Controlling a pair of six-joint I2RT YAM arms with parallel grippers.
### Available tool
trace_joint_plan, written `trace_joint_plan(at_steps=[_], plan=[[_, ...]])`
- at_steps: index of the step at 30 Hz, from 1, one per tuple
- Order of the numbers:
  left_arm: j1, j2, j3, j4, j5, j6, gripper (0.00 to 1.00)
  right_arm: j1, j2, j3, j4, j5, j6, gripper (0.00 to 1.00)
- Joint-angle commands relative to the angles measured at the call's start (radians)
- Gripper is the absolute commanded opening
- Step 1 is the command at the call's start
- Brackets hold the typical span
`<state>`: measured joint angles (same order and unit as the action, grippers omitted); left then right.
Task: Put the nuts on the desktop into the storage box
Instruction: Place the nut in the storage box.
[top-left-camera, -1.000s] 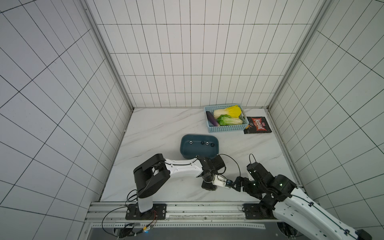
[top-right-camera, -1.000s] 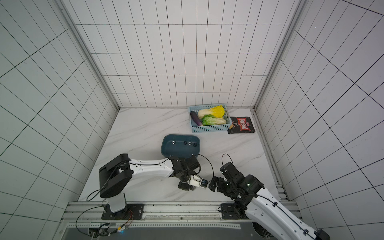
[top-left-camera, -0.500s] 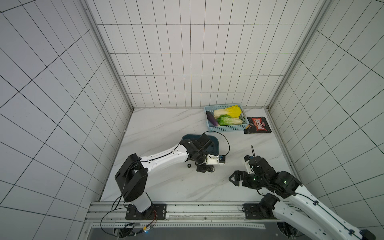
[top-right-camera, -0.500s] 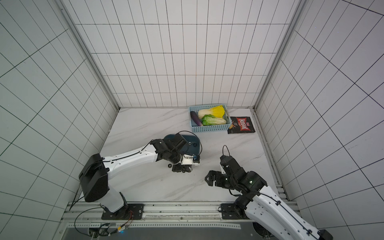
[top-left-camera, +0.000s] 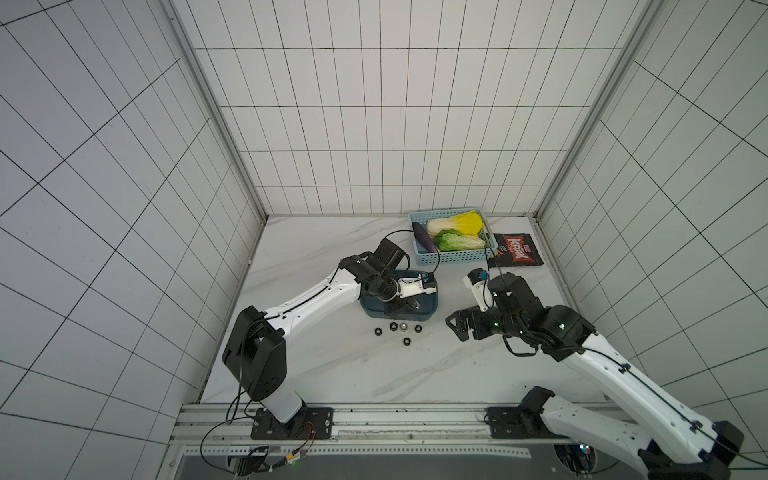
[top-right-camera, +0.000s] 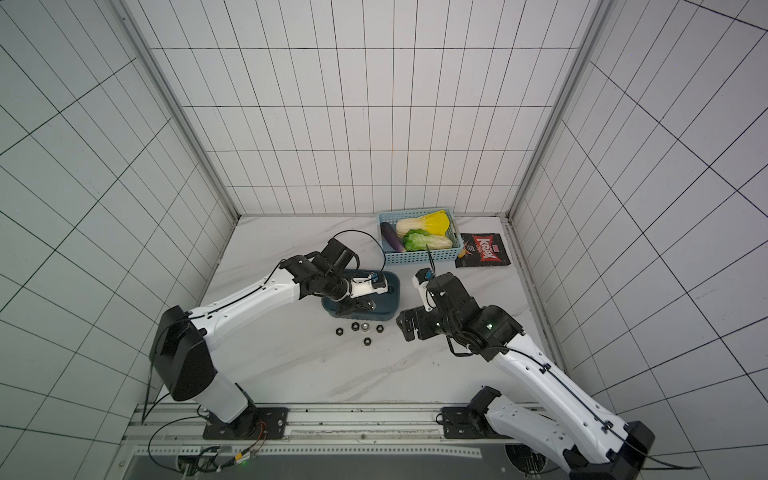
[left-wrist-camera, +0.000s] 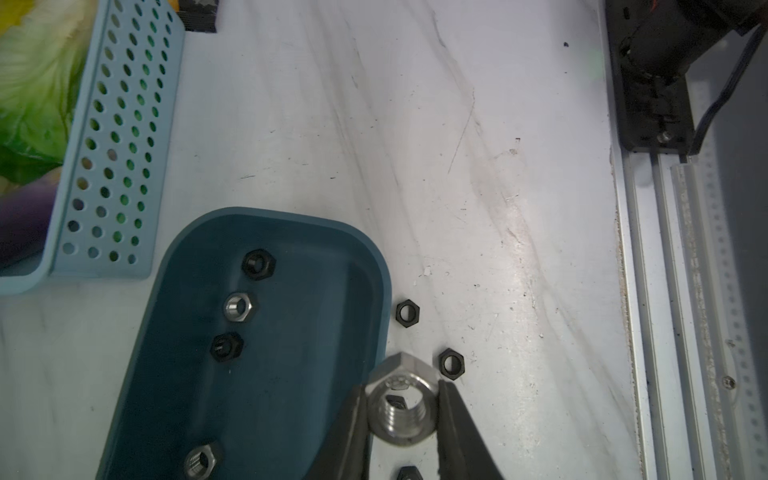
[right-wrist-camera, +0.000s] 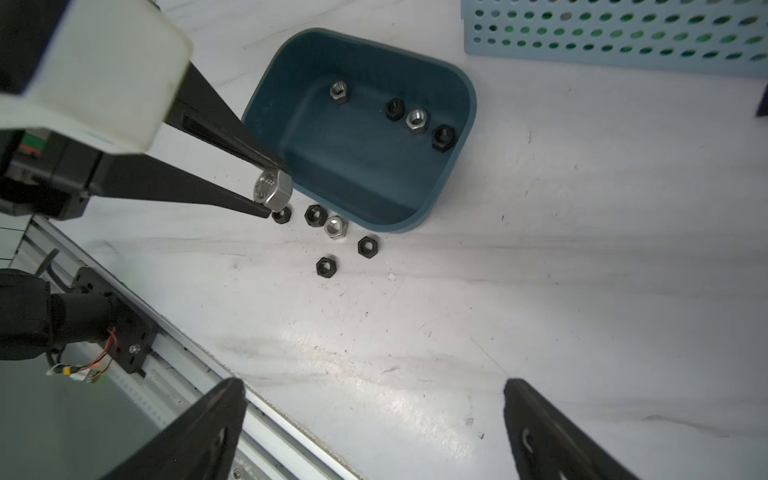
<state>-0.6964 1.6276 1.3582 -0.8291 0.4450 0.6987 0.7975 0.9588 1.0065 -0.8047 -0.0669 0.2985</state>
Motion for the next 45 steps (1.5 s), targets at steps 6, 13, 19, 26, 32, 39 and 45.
trace_joint_plan(at_steps=[6, 13, 19, 26, 32, 39, 45], plan=[[0.049, 0.113, 0.061, 0.074, -0.154, -0.044, 0.19, -0.003, 0.151, 0.171, 0.034, 0.223, -0.237, 1.0], [0.088, 0.197, 0.088, 0.126, -0.223, -0.062, 0.19, -0.002, 0.215, 0.135, 0.155, 0.246, -0.254, 1.0], [0.119, 0.263, 0.12, 0.133, -0.241, -0.065, 0.19, -0.001, 0.232, 0.087, 0.219, 0.176, -0.236, 1.0], [0.125, 0.344, 0.157, 0.141, -0.256, -0.067, 0.19, 0.001, 0.268, 0.069, 0.216, 0.18, -0.185, 1.0], [0.126, 0.401, 0.162, 0.15, -0.305, -0.05, 0.19, 0.007, 0.309, 0.058, 0.216, 0.156, -0.162, 1.0], [0.14, 0.414, 0.125, 0.215, -0.319, -0.047, 0.19, 0.011, 0.317, 0.031, 0.235, 0.152, -0.135, 1.0], [0.143, 0.419, 0.127, 0.232, -0.322, -0.039, 0.2, 0.022, 0.34, 0.027, 0.231, 0.163, -0.126, 0.99]])
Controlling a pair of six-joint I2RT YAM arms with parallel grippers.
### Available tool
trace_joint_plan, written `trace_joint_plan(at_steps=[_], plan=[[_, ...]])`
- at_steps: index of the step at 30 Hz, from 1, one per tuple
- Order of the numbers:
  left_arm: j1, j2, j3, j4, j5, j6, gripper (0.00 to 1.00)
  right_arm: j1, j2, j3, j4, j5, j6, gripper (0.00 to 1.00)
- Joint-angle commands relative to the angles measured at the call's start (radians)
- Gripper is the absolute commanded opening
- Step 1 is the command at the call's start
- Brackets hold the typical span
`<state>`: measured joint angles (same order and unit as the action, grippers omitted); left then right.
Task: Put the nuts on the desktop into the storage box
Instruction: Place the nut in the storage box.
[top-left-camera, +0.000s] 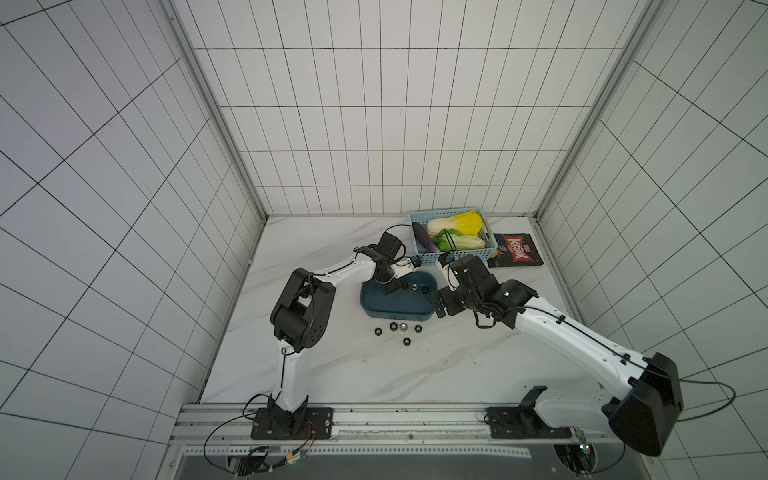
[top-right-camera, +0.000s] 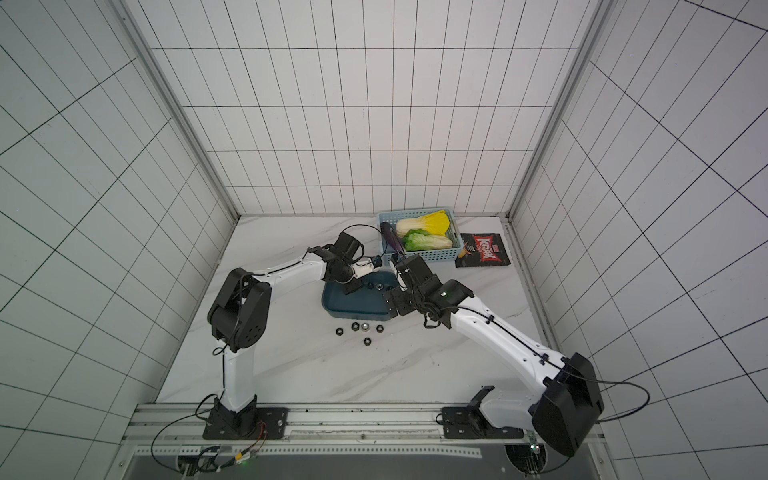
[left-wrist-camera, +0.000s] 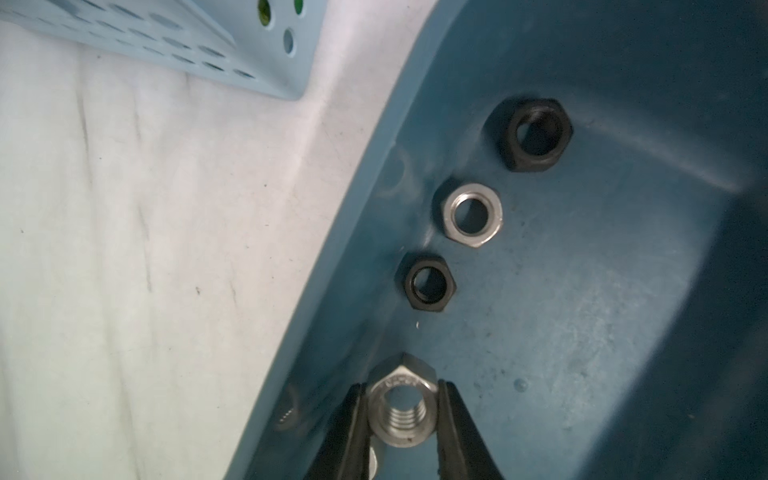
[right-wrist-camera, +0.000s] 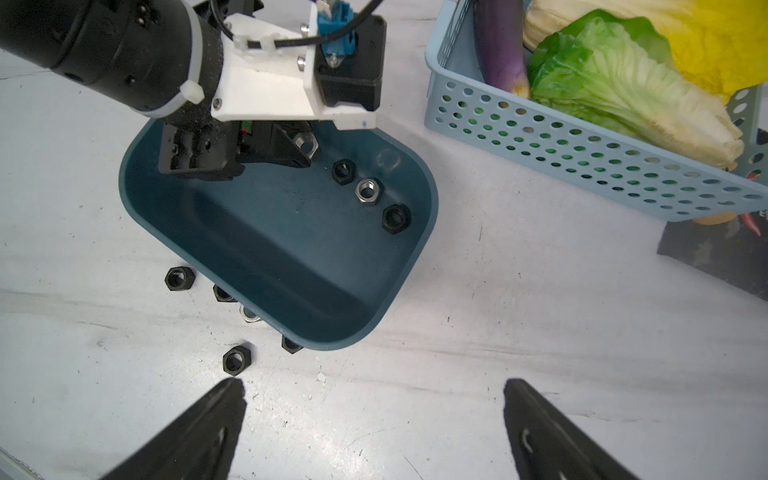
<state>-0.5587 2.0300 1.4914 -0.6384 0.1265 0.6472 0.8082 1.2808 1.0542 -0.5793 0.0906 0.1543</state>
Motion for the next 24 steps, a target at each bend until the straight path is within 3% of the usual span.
trace_joint_plan(at_steps=[1, 14, 24], plan=[[0.006, 0.019, -0.005, 0.04, -0.005, 0.012, 0.2, 0.013, 0.02, -0.02, 0.003, 0.011, 0.018, 0.99], [0.005, 0.053, 0.061, -0.033, 0.003, -0.006, 0.23, 0.022, 0.015, -0.005, -0.019, 0.047, 0.027, 1.0], [0.007, 0.072, 0.101, -0.07, 0.01, -0.004, 0.37, 0.022, 0.012, 0.004, -0.031, 0.049, 0.025, 1.0]])
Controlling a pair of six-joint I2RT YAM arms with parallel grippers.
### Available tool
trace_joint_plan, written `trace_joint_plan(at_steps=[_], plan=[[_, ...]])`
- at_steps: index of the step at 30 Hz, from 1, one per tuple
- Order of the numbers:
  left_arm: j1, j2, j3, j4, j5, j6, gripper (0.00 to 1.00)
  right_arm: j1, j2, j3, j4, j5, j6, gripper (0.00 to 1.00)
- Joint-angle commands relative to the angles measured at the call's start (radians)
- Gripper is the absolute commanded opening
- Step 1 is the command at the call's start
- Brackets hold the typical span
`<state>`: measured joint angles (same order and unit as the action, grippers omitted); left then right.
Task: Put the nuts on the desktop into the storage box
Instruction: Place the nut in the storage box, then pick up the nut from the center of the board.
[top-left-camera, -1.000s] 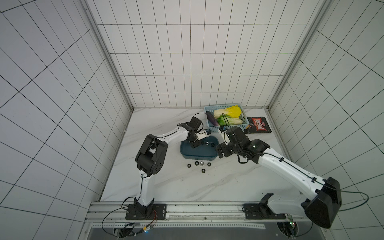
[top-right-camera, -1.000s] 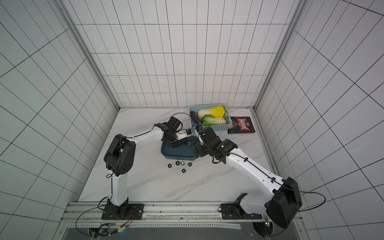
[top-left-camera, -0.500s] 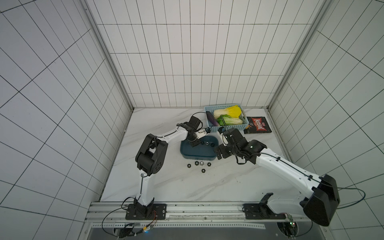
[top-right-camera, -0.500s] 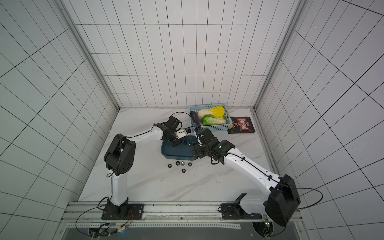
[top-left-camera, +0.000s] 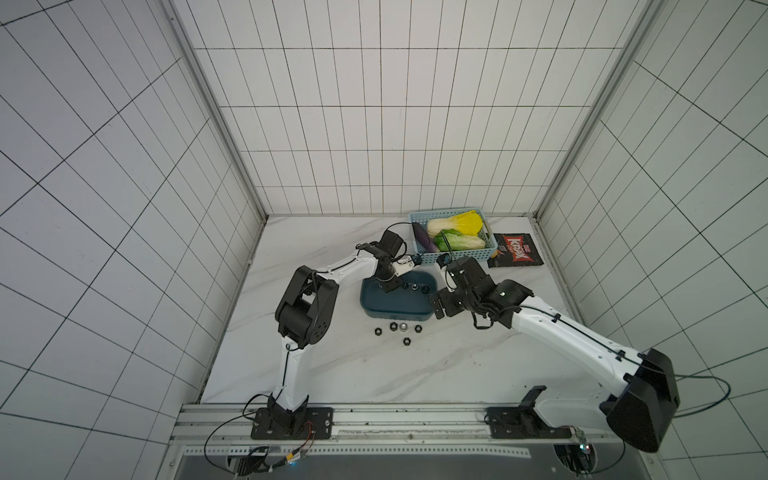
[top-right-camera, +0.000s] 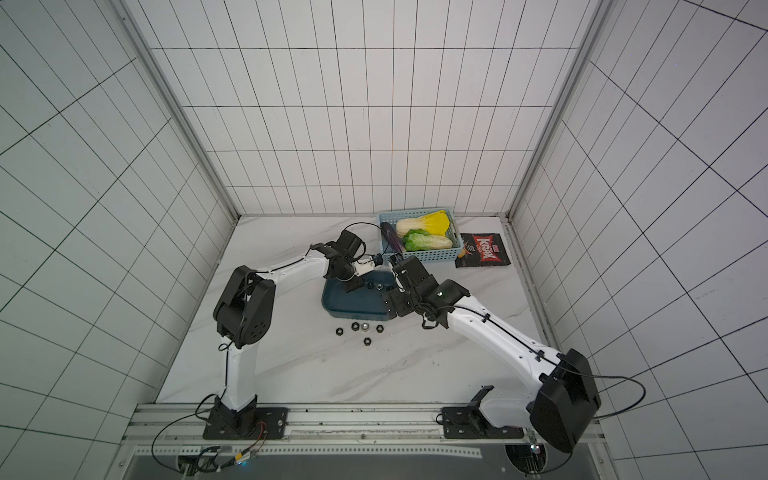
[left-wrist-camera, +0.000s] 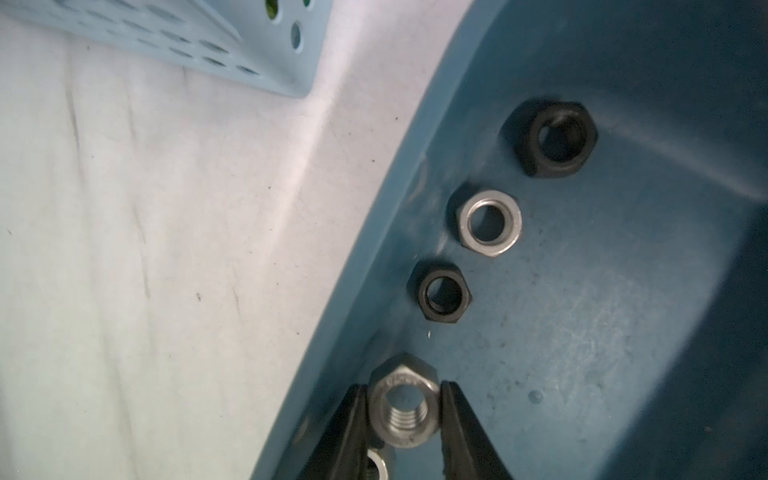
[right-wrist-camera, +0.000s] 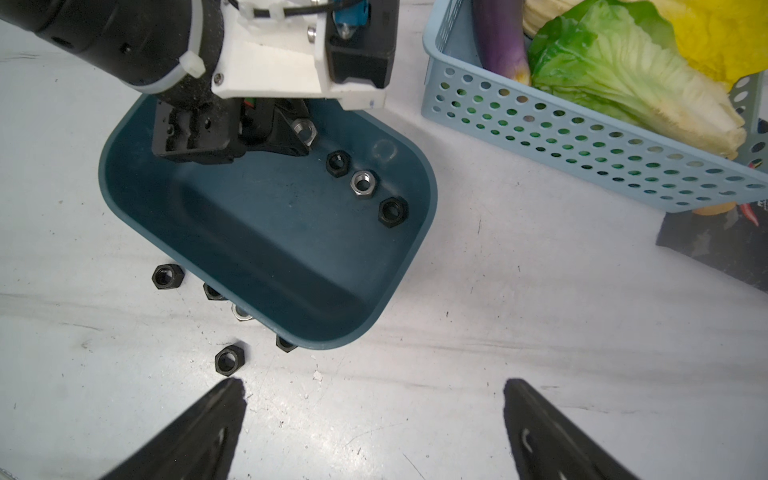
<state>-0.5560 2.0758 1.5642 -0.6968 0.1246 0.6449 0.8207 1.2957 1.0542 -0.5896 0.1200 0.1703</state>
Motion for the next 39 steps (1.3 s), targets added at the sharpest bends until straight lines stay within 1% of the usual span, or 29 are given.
trace_joint_plan(at_steps=[1, 4, 10, 16, 20, 22, 24, 25, 28, 29, 31, 32, 33, 34, 35, 39], plan=[[0.003, 0.027, 0.03, -0.015, 0.012, -0.002, 0.38, 0.011, -0.003, 0.005, -0.023, 0.019, 0.008, 1.0], [0.003, 0.03, 0.036, -0.021, 0.012, -0.002, 0.43, 0.011, -0.004, 0.005, -0.025, 0.02, 0.008, 0.99], [0.003, 0.03, 0.041, -0.02, 0.015, -0.011, 0.45, 0.013, -0.009, 0.01, -0.037, 0.019, 0.009, 0.99], [0.002, -0.007, 0.038, -0.041, 0.039, -0.026, 0.47, 0.012, -0.028, 0.032, -0.07, 0.011, 0.003, 1.0], [0.001, -0.072, 0.015, -0.055, 0.056, -0.037, 0.5, 0.014, -0.063, 0.052, -0.103, 0.005, 0.005, 0.99], [0.002, -0.112, -0.012, -0.054, 0.056, -0.043, 0.51, 0.013, -0.088, 0.062, -0.125, 0.042, 0.02, 0.99], [0.002, -0.164, -0.054, -0.055, 0.062, -0.047, 0.52, 0.013, -0.119, 0.06, -0.135, 0.092, 0.075, 0.99], [0.002, -0.188, -0.073, -0.055, 0.065, -0.047, 0.54, 0.011, -0.131, 0.065, -0.152, 0.092, 0.096, 0.99], [0.004, -0.27, -0.121, -0.066, 0.061, -0.059, 0.58, 0.003, -0.163, 0.097, -0.249, -0.008, 0.077, 0.99], [0.008, -0.302, -0.141, -0.068, 0.065, -0.063, 0.6, 0.0, -0.174, 0.101, -0.263, -0.041, 0.061, 1.0], [0.019, -0.366, -0.179, -0.066, 0.083, -0.069, 0.71, 0.0, -0.189, 0.107, -0.279, -0.044, 0.055, 1.0], [0.026, -0.399, -0.197, -0.068, 0.096, -0.073, 0.72, 0.0, -0.191, 0.113, -0.287, -0.039, 0.052, 1.0], [0.035, -0.431, -0.211, -0.075, 0.108, -0.076, 0.76, 0.002, -0.191, 0.118, -0.292, -0.038, 0.046, 1.0], [0.043, -0.456, -0.222, -0.078, 0.117, -0.083, 0.86, 0.002, -0.191, 0.118, -0.288, -0.04, 0.043, 1.0], [0.054, -0.487, -0.236, -0.082, 0.132, -0.092, 0.98, 0.003, -0.194, 0.116, -0.284, -0.047, 0.039, 0.99], [0.124, -0.592, -0.283, -0.108, 0.21, -0.147, 0.98, 0.022, -0.178, 0.117, -0.249, -0.096, 0.032, 1.0]])
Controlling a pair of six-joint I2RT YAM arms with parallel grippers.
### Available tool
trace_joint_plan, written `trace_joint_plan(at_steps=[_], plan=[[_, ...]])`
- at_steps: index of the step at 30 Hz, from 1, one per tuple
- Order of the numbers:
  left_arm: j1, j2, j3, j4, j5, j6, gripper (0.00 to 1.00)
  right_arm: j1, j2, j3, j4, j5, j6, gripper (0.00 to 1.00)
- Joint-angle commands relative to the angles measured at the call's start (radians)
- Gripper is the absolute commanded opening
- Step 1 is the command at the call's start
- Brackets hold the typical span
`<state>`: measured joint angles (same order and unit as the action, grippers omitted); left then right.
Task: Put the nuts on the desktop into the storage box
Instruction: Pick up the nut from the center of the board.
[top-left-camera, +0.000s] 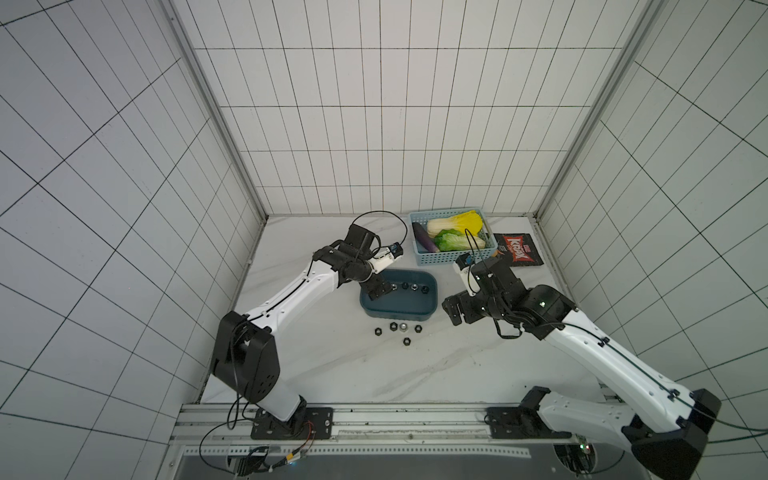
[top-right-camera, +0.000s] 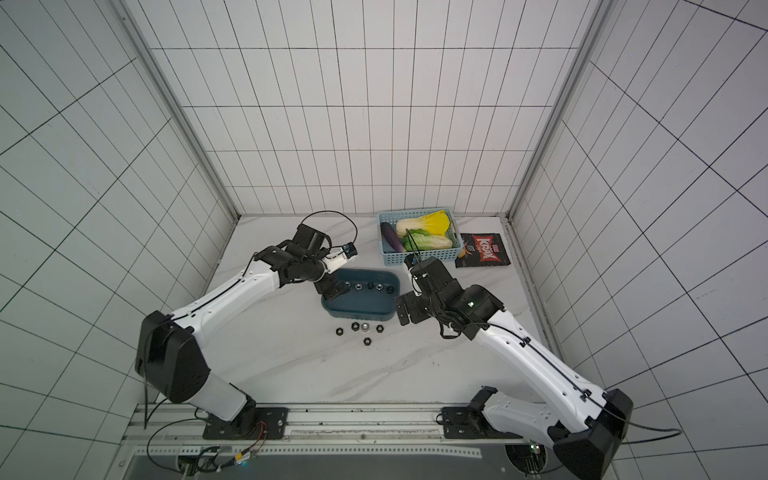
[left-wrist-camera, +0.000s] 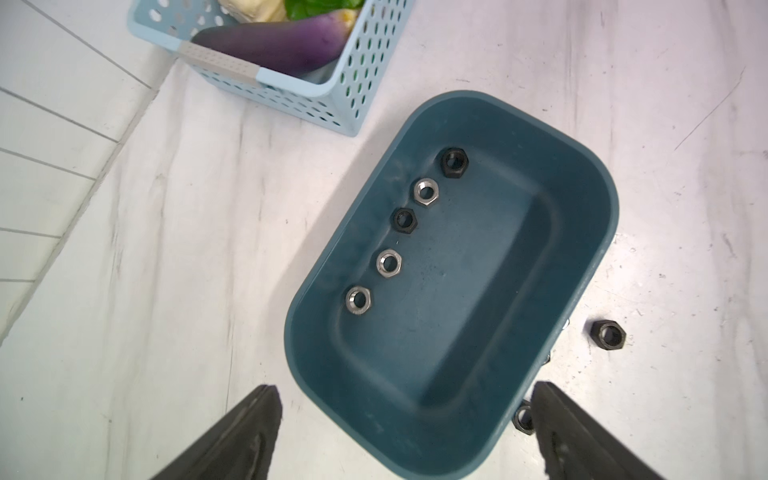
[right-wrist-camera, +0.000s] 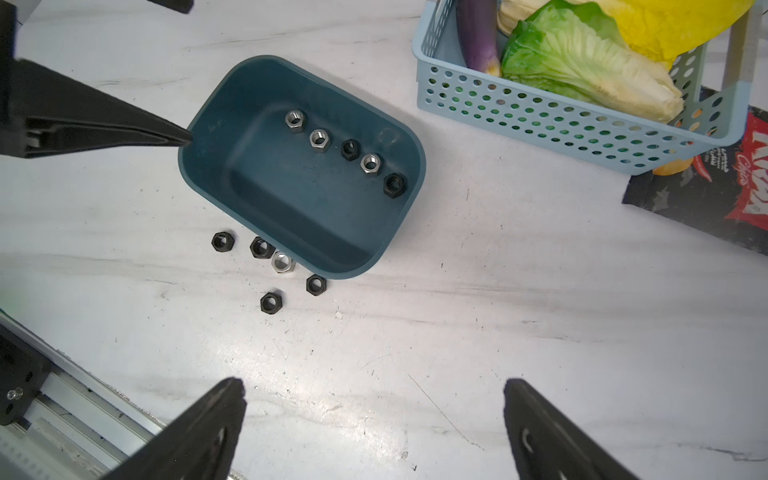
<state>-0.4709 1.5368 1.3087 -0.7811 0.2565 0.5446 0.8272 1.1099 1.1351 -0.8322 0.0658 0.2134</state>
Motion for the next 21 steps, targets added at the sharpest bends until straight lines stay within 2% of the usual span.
trace_joint_plan(at_steps=[1, 7, 11, 14, 21], plan=[[0.067, -0.082, -0.042, -0.034, 0.114, -0.053, 0.98, 0.027, 0.015, 0.038, 0.005, -0.049, -0.01, 1.0], [0.284, -0.23, -0.159, -0.084, 0.346, -0.026, 0.98, 0.106, 0.112, 0.069, 0.053, -0.034, 0.01, 0.96], [0.429, -0.268, -0.223, -0.155, 0.463, 0.029, 0.98, 0.132, 0.225, 0.145, -0.01, 0.018, 0.048, 0.93], [0.499, -0.289, -0.269, -0.191, 0.502, 0.08, 0.98, 0.164, 0.3, 0.192, -0.025, 0.026, 0.069, 0.91], [0.593, -0.349, -0.353, -0.193, 0.518, 0.124, 0.98, 0.252, 0.474, 0.287, 0.021, 0.038, 0.125, 0.88]])
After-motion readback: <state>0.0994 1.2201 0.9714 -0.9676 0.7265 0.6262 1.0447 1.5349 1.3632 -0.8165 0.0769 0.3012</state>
